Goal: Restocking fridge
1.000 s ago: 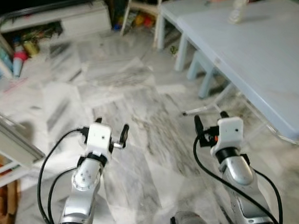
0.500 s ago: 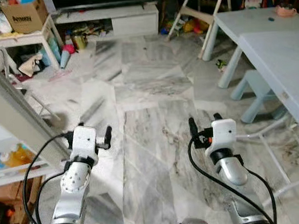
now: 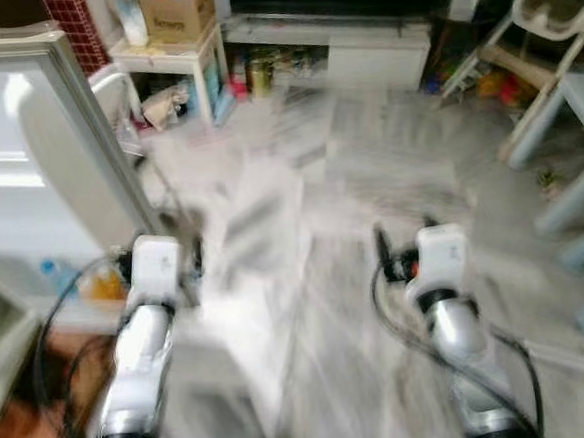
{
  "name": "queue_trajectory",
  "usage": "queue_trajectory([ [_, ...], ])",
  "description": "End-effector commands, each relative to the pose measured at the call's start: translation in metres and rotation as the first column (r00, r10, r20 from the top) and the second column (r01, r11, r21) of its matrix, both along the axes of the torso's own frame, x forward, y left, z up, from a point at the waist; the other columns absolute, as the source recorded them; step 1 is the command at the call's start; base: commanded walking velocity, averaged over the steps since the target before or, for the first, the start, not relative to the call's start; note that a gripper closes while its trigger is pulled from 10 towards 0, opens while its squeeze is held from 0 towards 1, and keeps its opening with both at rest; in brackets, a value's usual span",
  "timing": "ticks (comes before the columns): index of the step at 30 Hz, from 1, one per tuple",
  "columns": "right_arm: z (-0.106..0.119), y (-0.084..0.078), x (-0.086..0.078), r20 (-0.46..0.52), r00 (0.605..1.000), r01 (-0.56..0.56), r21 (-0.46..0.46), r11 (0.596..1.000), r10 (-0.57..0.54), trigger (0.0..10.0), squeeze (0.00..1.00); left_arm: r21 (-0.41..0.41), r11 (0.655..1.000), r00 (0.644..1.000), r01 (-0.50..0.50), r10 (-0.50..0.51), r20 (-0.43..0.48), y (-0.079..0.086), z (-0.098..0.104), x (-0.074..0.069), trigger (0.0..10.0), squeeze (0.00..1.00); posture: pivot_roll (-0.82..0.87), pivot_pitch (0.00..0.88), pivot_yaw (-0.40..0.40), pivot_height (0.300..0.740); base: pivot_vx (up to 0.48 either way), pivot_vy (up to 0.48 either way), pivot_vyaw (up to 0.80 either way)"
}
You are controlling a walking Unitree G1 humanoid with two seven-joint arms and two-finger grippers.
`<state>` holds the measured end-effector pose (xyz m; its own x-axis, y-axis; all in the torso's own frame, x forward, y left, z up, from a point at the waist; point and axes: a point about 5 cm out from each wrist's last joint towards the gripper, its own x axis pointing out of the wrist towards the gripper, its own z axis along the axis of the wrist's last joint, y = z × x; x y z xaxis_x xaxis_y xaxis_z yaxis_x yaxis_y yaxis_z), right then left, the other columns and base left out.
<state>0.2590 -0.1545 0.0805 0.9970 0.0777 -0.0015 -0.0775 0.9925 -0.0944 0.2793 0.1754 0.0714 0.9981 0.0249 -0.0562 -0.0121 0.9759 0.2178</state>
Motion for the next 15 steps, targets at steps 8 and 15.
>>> queue_trajectory([
  [8,-0.002,-0.012,-0.001,-0.012,0.999,0.038,-0.012,0.999,-0.039,10.0,0.0,-0.015,0.999,0.999,0.042,-0.042,0.001,-0.017,0.0,0.009,10.0,0.0,-0.07,0.0,0.008,0.74,0.338,0.341,0.0],
  [15,-0.002,-0.012,0.0,-0.009,0.999,0.036,-0.017,0.999,-0.036,10.0,0.0,-0.015,0.998,0.998,0.067,-0.067,0.012,-0.022,0.004,0.02,10.0,0.0,-0.07,0.0,0.004,0.74,0.343,0.335,0.0],
])
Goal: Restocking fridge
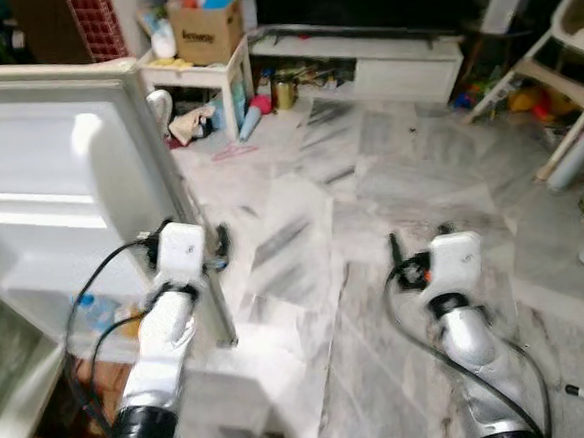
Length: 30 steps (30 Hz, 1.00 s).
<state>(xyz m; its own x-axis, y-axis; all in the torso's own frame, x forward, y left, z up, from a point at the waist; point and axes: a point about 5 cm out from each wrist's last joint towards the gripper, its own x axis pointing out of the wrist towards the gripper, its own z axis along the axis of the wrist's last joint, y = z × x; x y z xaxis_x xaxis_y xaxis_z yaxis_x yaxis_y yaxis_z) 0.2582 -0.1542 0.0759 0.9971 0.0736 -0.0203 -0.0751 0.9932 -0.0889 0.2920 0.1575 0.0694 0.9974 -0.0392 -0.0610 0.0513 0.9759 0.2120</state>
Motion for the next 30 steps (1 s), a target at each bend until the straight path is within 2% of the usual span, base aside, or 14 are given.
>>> queue_trajectory([
  [1,0.003,-0.012,0.0,0.011,0.999,0.031,-0.022,0.999,-0.031,10.0,0.0,-0.013,1.0,1.0,0.003,-0.003,0.018,-0.004,0.006,0.008,10.0,0.0,-0.07,0.0,0.004,0.74,0.341,0.337,0.0],
  [6,0.003,-0.012,0.001,0.014,0.999,0.033,-0.023,0.999,-0.032,10.0,0.0,-0.035,0.998,0.998,0.047,-0.046,0.049,-0.013,0.013,0.012,10.0,0.0,-0.08,0.0,0.008,0.74,0.0,0.0,0.0],
  [8,0.003,-0.012,0.001,0.016,0.999,0.034,-0.023,0.999,-0.034,10.0,0.0,-0.035,0.997,0.995,0.073,-0.071,0.064,-0.015,0.014,0.007,10.0,0.0,-0.08,0.0,0.011,0.74,0.0,0.0,0.0],
  [9,0.003,-0.012,0.0,0.017,0.999,0.036,-0.022,0.999,-0.036,10.0,0.0,-0.032,0.995,0.993,0.091,-0.088,0.075,-0.015,0.013,0.0,10.0,0.0,-0.08,0.0,0.013,0.74,0.0,0.0,0.0],
  [13,0.003,-0.012,-0.001,0.017,0.999,0.037,-0.021,0.999,-0.037,10.0,0.0,-0.028,0.995,0.992,0.096,-0.093,0.081,-0.012,0.011,-0.011,10.0,0.0,-0.07,0.0,0.013,0.74,0.0,0.0,0.0],
  [16,0.002,-0.01,-0.002,0.015,0.999,0.034,-0.021,0.999,-0.034,10.0,0.0,-0.021,0.995,0.992,0.096,-0.094,0.08,-0.005,0.008,-0.025,10.0,0.0,-0.07,0.0,0.012,0.74,0.0,0.0,0.0],
  [22,0.002,-0.008,0.002,0.016,0.999,0.032,-0.022,0.999,-0.032,10.0,0.0,0.004,0.996,0.993,0.095,-0.095,0.072,0.002,0.004,-0.037,10.0,0.0,-0.06,0.0,0.008,0.74,0.0,0.0,0.0],
  [26,0.002,-0.008,0.003,0.017,0.999,0.034,-0.027,0.999,-0.033,10.0,0.0,0.016,0.994,0.991,0.11,-0.111,0.073,-0.002,0.005,-0.036,10.0,0.0,-0.06,0.0,0.009,0.74,0.0,0.0,-0.8],
  [30,0.002,-0.008,0.002,0.02,0.999,0.037,-0.027,0.999,-0.037,10.0,0.0,0.008,0.993,0.989,0.12,-0.12,0.082,-0.007,0.009,-0.03,10.0,0.0,-0.06,0.0,0.014,0.74,0.0,-0.407,-0.61],
])
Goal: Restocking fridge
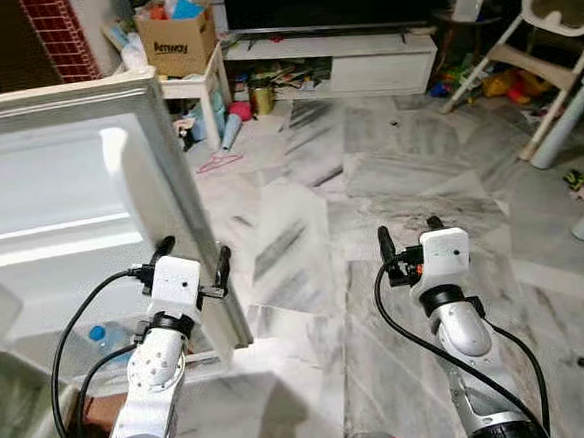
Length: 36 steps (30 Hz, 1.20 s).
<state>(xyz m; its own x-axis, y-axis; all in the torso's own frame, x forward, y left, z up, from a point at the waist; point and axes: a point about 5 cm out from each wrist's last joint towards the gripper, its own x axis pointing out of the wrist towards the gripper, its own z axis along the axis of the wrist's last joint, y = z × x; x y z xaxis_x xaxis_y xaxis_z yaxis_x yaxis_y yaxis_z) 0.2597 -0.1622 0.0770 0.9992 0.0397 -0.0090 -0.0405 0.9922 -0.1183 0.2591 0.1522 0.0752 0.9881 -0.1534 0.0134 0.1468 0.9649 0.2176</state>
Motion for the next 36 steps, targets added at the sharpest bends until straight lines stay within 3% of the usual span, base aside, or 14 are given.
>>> queue_trajectory([
  [1,0.001,-0.001,0.0,0.008,1.0,0.008,-0.001,1.0,-0.008,10.0,0.0,0.002,1.0,1.0,0.012,-0.012,0.011,-0.004,0.005,0.005,10.0,0.0,-0.07,0.0,0.016,0.74,0.0,-0.439,0.0],
  [16,0.002,-0.001,0.002,0.019,1.0,0.015,-0.01,1.0,-0.014,10.0,0.0,0.003,0.999,0.999,0.037,-0.037,0.028,-0.017,0.014,0.029,10.0,0.0,-0.07,0.0,0.018,0.74,0.0,-0.455,0.0],
  [21,0.002,-0.001,0.001,0.021,1.0,0.015,-0.012,1.0,-0.015,10.0,0.0,-0.012,0.999,0.998,0.049,-0.048,0.029,-0.022,0.014,0.031,10.0,0.0,-0.07,0.0,0.019,0.74,0.0,0.0,0.0],
  [30,0.002,0.0,0.001,0.031,0.999,0.011,-0.001,1.0,-0.011,10.0,0.0,0.018,1.0,1.0,0.0,0.0,-0.015,-0.004,0.0,0.009,10.0,0.0,-0.07,0.0,0.021,0.74,0.0,0.0,0.0],
  [36,0.004,0.003,0.001,0.041,0.998,-0.041,-0.02,0.999,0.042,10.0,0.0,0.05,0.991,0.991,-0.123,0.125,-0.04,0.015,-0.008,0.002,10.0,0.0,-0.06,0.0,0.015,0.74,0.0,0.0,0.0],
])
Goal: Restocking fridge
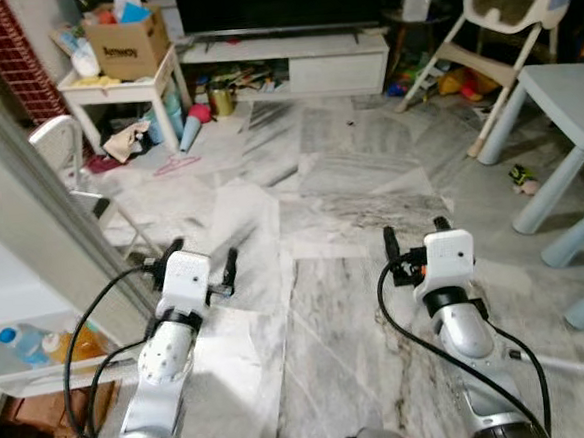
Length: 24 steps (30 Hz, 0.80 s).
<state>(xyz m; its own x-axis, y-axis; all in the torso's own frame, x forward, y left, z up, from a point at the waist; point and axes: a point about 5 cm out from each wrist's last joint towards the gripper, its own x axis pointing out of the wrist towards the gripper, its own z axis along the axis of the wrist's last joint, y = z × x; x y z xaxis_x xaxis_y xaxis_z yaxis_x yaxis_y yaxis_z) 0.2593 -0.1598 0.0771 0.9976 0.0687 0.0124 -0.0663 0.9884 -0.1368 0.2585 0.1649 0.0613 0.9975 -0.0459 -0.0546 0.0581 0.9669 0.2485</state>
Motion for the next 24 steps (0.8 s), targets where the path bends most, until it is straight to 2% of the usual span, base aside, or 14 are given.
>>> queue_trajectory([
  [1,0.004,0.001,0.002,0.019,1.0,-0.019,-0.012,1.0,0.02,10.0,0.0,0.012,0.999,0.999,-0.033,0.033,0.016,0.004,0.005,0.004,10.0,0.0,-0.06,0.0,0.014,0.74,0.0,0.0,0.74],
  [6,0.005,0.0,0.004,0.019,1.0,-0.008,-0.012,1.0,0.008,10.0,0.0,0.007,0.998,0.998,-0.055,0.055,0.026,0.006,0.011,0.015,10.0,0.0,-0.07,0.0,0.011,0.74,0.0,0.0,0.73],
  [14,0.006,-0.004,0.006,0.021,1.0,0.0,-0.017,1.0,0.0,10.0,0.0,0.017,0.997,0.997,-0.078,0.078,0.022,0.007,0.011,0.024,10.0,0.0,-0.07,0.0,0.012,0.74,0.0,0.0,0.6],
  [16,0.006,-0.005,0.007,0.019,1.0,-0.003,-0.014,1.0,0.004,10.0,0.0,0.025,0.991,0.991,-0.132,0.132,0.017,0.013,0.011,0.032,10.0,0.0,-0.08,0.0,0.007,0.74,0.0,0.0,0.0],
  [19,0.006,-0.005,0.008,0.016,1.0,-0.005,-0.012,1.0,0.006,10.0,0.0,0.028,0.99,0.99,-0.141,0.14,0.018,0.014,0.011,0.035,10.0,0.0,-0.08,0.0,0.007,0.74,0.0,0.0,0.0],
  [24,0.009,-0.002,0.008,0.037,0.998,-0.046,-0.033,0.998,0.047,10.0,0.0,0.012,0.987,0.987,-0.162,0.161,0.024,0.02,0.015,0.044,10.0,0.0,-0.08,0.0,0.007,0.74,0.344,0.0,0.0],
])
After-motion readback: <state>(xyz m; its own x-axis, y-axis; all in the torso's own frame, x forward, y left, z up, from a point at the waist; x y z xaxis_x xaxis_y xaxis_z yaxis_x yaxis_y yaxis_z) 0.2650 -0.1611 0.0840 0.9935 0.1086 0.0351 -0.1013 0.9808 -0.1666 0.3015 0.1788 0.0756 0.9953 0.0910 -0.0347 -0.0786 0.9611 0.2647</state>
